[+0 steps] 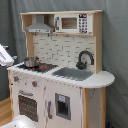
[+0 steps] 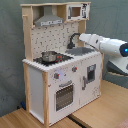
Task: Play with the kitchen
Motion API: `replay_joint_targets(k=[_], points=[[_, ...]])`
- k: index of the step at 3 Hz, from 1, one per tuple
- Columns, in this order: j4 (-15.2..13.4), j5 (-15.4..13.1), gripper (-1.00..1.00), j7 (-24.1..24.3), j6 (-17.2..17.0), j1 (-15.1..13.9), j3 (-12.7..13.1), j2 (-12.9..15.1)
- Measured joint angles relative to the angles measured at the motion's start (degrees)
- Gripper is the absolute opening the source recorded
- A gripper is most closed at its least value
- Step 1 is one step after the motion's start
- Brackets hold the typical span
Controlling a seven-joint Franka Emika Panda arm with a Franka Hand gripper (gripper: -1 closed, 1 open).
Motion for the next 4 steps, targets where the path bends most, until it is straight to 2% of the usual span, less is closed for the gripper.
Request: replay_joint_targets(k=[1,2,3,4], points=[[3.9,0.1,1.0,1.1,0.0,-3.6,2.2,1.6],[6.3,1.5,1.0,1.6,0.0,-7.6,4.8,3.5],[8.6,5.3,1.0,2.1,-2.8,-8.8,5.6,7.6],[11.6,7.3,1.0,5.4,-7.2,-9.6,7.0,10.3]])
